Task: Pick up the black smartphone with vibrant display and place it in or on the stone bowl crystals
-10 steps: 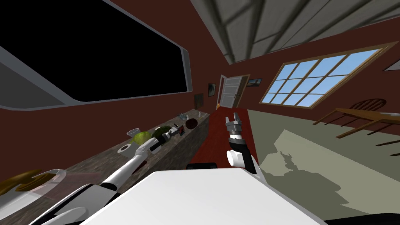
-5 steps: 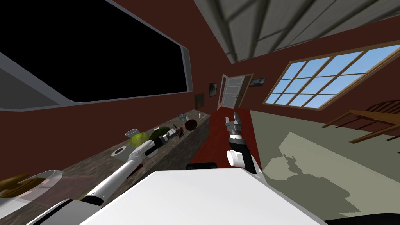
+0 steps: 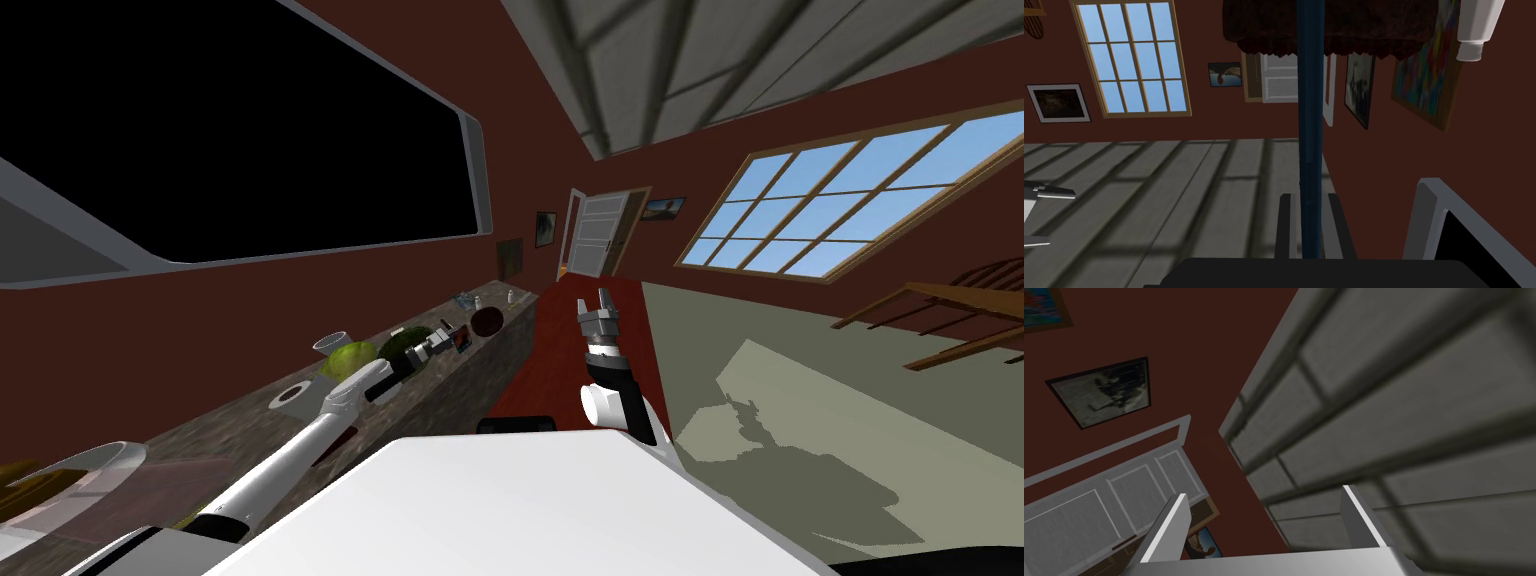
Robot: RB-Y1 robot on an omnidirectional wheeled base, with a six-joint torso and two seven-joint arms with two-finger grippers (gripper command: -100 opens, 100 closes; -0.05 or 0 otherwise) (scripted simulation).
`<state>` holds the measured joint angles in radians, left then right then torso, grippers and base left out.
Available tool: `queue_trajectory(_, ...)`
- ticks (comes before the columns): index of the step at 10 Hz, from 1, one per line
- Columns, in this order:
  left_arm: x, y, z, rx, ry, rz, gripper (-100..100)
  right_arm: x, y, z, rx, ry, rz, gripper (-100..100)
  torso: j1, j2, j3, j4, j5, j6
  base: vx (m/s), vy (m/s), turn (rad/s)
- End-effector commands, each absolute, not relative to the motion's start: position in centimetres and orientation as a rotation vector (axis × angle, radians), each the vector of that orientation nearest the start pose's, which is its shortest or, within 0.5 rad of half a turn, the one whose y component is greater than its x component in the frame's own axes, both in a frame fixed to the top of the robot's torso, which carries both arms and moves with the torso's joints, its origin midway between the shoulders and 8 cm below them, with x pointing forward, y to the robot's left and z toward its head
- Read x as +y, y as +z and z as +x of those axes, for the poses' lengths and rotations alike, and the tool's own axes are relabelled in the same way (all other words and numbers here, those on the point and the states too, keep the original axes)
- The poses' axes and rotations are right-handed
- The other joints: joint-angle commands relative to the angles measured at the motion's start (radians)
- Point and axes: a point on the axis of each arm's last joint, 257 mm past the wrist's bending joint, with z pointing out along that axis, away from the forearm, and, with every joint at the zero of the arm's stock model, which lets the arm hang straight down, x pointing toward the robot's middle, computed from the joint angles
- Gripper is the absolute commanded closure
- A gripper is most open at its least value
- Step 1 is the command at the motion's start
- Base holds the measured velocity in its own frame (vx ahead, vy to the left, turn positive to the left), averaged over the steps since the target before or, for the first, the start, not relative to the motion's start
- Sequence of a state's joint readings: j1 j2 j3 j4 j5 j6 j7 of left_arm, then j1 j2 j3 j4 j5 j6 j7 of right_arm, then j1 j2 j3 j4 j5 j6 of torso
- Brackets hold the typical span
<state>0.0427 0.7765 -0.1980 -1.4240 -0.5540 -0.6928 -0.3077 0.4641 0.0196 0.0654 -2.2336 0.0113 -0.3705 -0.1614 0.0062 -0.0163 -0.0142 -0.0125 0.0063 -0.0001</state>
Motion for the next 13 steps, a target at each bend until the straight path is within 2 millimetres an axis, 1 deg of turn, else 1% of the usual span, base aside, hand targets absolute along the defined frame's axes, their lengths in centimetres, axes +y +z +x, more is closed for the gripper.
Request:
queue_trajectory(1,25.8,-21.5,46.3,1.560,-0.600,0.519,100,-25.7,-1.1,37.9,0.655,1.485,0.858,0,0.000,0.000,0.000,0.000,0.000,0.000,0.011,-0.042,-0.081)
queue_trajectory(6,25.4,-16.7,47.6,1.490,-0.674,0.494,100,-25.7,-1.1,37.9,0.655,1.485,0.858,0,0.000,0.000,0.001,0.001,0.000,0.002,0.020,-0.030,-0.054)
queue_trajectory(10,25.0,-12.7,48.3,1.436,-0.728,0.489,100,-25.7,-1.1,37.9,0.655,1.485,0.858,0,-0.001,-0.003,-0.001,0.000,0.001,0.004,0.028,-0.027,-0.052)
queue_trajectory(11,24.9,-11.0,48.5,1.414,-0.748,0.493,100,-25.7,-1.1,37.9,0.655,1.485,0.858,0,-0.001,-0.003,-0.001,0.000,0.001,0.005,0.046,-0.023,-0.072)
queue_trajectory(12,24.8,-10.3,48.5,1.405,-0.757,0.497,100,-25.7,-1.1,37.9,0.655,1.485,0.858,0,-0.001,-0.005,-0.002,0.000,0.001,0.006,0.050,-0.021,-0.054)
queue_trajectory(13,24.6,-9.1,48.6,1.390,-0.769,0.505,100,-25.7,-1.1,37.9,0.655,1.485,0.858,0,-0.001,-0.004,-0.002,0.000,0.001,0.005,0.044,-0.015,-0.023)
